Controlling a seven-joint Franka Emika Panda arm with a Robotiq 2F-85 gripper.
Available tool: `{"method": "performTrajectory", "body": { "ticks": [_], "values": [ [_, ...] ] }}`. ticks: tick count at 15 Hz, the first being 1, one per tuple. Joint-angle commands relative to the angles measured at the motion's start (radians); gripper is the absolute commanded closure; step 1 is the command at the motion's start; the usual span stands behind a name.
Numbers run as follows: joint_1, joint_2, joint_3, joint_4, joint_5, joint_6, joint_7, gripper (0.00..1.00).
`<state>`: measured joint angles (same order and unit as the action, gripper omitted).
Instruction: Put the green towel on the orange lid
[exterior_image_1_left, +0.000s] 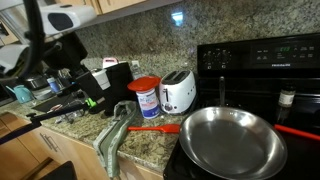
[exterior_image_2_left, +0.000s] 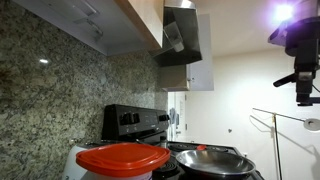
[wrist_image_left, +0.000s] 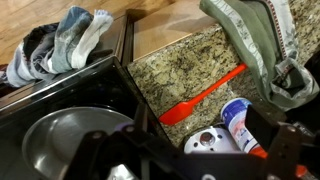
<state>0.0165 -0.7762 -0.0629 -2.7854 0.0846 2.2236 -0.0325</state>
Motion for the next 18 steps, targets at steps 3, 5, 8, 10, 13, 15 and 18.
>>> {"method": "performTrajectory", "body": {
  "ticks": [3, 5, 8, 10, 13, 15, 18],
  "values": [
    [-0.005, 0.000, 0.005, 0.002, 0.004, -0.004, -0.003, 0.00],
    [-0.005, 0.000, 0.005, 0.002, 0.004, -0.004, -0.003, 0.00],
    [-0.005, 0.000, 0.005, 0.002, 0.004, -0.004, -0.003, 0.00],
    [-0.005, 0.000, 0.005, 0.002, 0.004, -0.004, -0.003, 0.00],
    [-0.003, 0.046, 0.045, 0.001, -0.001, 0.025, 0.039, 0.00],
    [0.020, 0.073, 0.081, 0.001, -0.005, 0.030, 0.039, 0.00],
    [0.075, 0.106, 0.131, 0.002, 0.011, 0.009, 0.032, 0.00]
  ]
}}
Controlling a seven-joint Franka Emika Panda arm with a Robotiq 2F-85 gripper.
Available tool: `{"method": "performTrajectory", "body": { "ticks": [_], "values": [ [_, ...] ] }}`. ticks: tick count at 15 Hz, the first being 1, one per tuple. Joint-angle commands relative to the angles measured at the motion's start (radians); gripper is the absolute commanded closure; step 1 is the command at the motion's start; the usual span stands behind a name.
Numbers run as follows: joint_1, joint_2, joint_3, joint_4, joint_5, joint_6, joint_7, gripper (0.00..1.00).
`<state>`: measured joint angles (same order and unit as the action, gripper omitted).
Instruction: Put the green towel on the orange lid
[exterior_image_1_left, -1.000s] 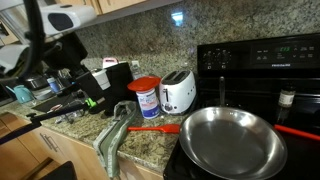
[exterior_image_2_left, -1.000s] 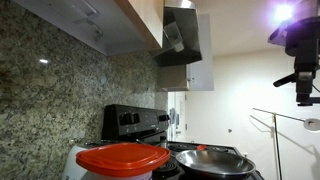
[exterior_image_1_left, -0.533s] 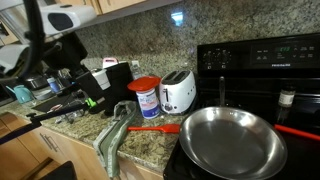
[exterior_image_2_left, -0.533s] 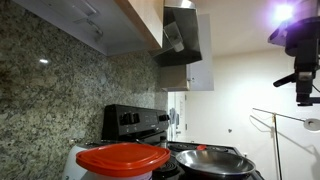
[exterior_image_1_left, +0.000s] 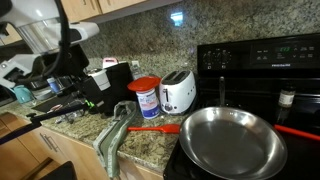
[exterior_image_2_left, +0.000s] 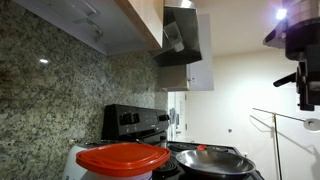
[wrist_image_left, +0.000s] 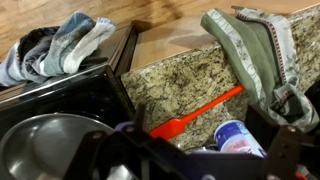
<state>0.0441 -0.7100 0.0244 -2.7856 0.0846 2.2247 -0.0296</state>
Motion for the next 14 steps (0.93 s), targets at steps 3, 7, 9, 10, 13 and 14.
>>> {"method": "performTrajectory", "body": {
  "ticks": [3, 7, 9, 10, 13, 14],
  "values": [
    [0.110, 0.076, 0.069, 0.002, 0.042, 0.028, 0.012, 0.00],
    [0.192, 0.123, 0.035, 0.003, 0.161, 0.085, -0.041, 0.00],
    [0.231, 0.143, 0.005, 0.001, 0.255, 0.139, -0.070, 0.00],
    [0.243, 0.153, -0.003, 0.001, 0.294, 0.162, -0.077, 0.00],
    [0.272, 0.183, -0.038, 0.002, 0.420, 0.235, -0.106, 0.00],
    [0.274, 0.196, -0.042, 0.003, 0.442, 0.255, -0.121, 0.00]
  ]
}}
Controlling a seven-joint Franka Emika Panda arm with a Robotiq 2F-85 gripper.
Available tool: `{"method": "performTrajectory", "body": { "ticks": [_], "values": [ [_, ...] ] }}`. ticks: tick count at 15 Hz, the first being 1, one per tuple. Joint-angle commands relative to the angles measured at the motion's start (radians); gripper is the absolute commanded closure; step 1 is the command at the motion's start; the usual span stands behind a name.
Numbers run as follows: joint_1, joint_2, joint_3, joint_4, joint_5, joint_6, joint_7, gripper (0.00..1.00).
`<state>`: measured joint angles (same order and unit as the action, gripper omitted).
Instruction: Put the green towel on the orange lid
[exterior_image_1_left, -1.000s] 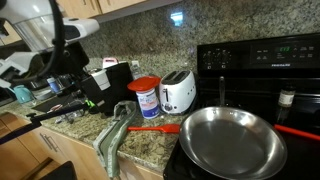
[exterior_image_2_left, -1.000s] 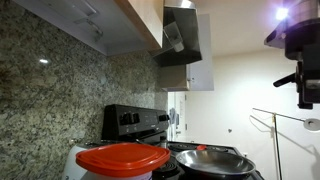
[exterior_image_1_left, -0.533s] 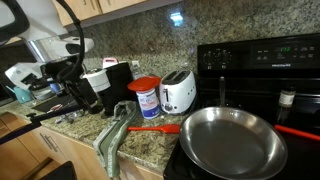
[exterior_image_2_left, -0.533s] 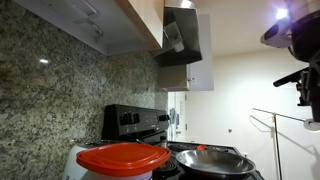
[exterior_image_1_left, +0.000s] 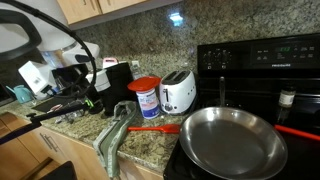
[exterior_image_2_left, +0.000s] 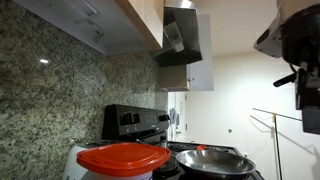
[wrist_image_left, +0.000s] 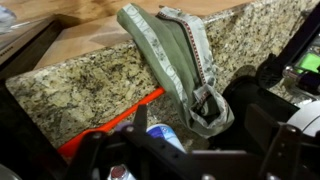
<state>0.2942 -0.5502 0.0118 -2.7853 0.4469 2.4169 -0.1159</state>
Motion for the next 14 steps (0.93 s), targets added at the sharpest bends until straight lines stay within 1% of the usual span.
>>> {"method": "performTrajectory", "body": {
  "ticks": [1, 5, 6, 7, 10, 13, 14],
  "values": [
    [0.021, 0.055, -0.032, 0.002, 0.093, 0.087, -0.039, 0.00],
    [0.015, 0.122, -0.034, 0.001, 0.127, 0.181, -0.041, 0.00],
    [0.005, 0.135, -0.029, 0.003, 0.109, 0.176, -0.032, 0.00],
    [0.001, 0.098, -0.024, 0.001, 0.095, 0.141, -0.021, 0.00],
    [-0.002, 0.130, -0.023, 0.002, 0.095, 0.152, -0.021, 0.00],
    [-0.002, 0.132, -0.023, 0.002, 0.095, 0.153, -0.021, 0.00],
    [-0.015, 0.168, -0.025, 0.019, 0.083, 0.146, -0.009, 0.00]
  ]
}}
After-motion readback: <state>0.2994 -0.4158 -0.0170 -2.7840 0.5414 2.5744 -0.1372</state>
